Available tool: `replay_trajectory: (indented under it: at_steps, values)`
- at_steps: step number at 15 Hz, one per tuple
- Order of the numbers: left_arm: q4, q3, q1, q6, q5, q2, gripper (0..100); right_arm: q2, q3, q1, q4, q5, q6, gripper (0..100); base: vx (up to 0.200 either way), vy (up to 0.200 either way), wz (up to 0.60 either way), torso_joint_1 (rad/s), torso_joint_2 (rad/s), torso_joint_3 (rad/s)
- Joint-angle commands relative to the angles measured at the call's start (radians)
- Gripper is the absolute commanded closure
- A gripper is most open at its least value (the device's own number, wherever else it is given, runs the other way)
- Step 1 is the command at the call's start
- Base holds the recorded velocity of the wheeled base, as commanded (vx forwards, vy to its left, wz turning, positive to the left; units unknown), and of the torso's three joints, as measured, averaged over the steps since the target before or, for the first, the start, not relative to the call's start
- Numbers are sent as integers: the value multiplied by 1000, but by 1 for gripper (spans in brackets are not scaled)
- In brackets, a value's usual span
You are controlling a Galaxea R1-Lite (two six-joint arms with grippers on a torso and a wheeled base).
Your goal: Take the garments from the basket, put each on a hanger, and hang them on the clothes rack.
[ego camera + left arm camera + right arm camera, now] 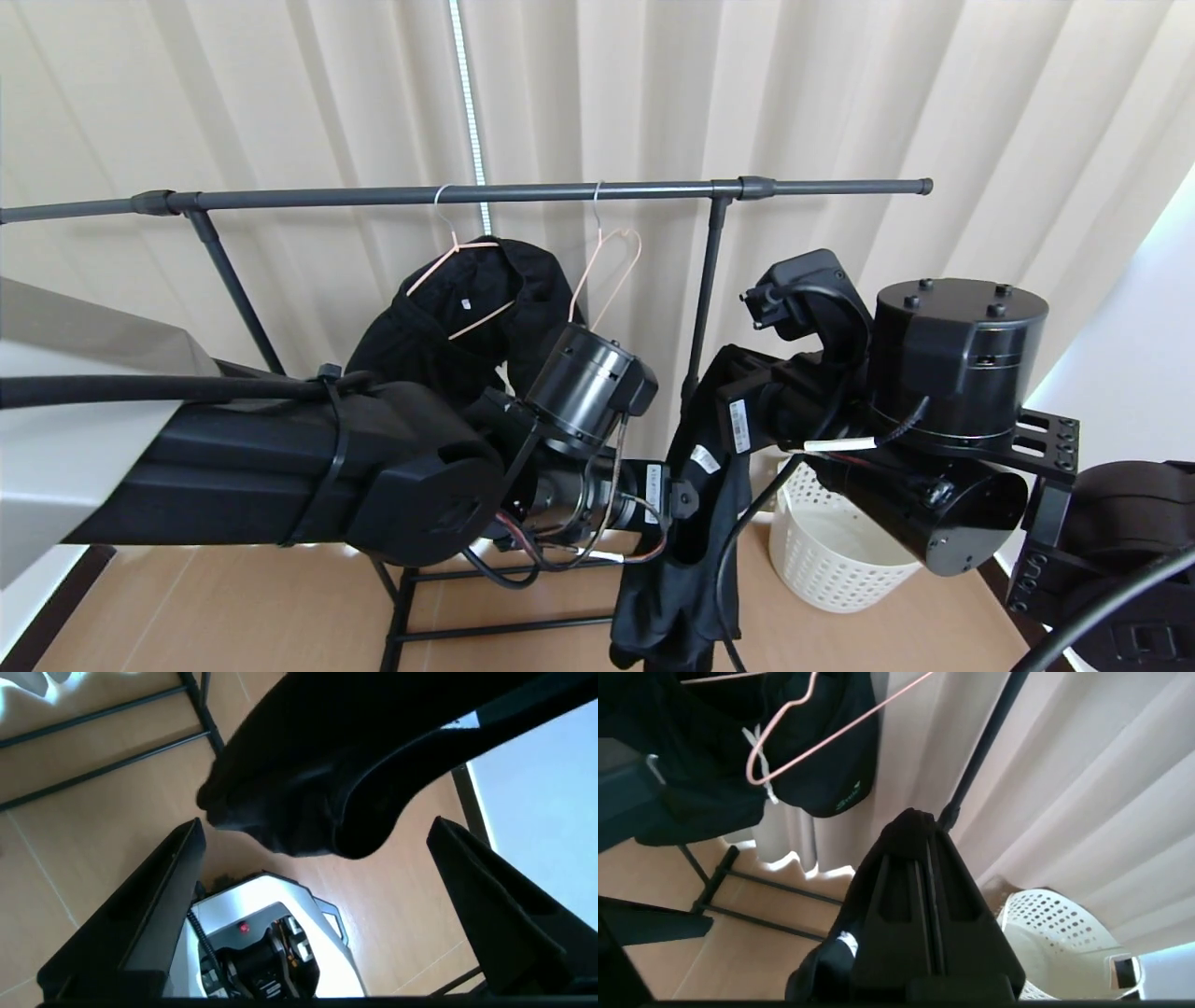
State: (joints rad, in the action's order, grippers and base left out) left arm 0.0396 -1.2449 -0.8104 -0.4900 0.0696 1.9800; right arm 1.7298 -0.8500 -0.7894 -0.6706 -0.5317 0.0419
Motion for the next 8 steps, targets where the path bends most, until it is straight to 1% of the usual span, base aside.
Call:
replay_trajectory:
  at_steps: [1,3,4,5,6,7,8]
  values:
    - [0,-1,0,1,1,0,0,-13,-3,-21,0,-1,-5,100,0,0,0,0,0,0]
    - [-1,-4,2,1,4,16,0,-24,-6,-39,0,-4,-10,100,0,0,0,0,0,0]
    - [-1,-5,2,1,27,36,0,-26,-7,-45,0,-5,-13,100,0,0,0,0,0,0]
    - [-1,-5,2,1,27,36,0,-26,-7,-45,0,-5,-13,100,0,0,0,0,0,0]
    - [-9,-10,2,2,91,74,0,-33,-6,-45,0,-7,-16,100,0,0,0,0,0,0]
    - [-9,-10,2,2,91,74,0,-33,-6,-45,0,-7,-16,100,0,0,0,0,0,0]
    - [-13,-5,4,4,121,86,0,-38,-6,-45,0,-8,-16,100,0,0,0,0,0,0]
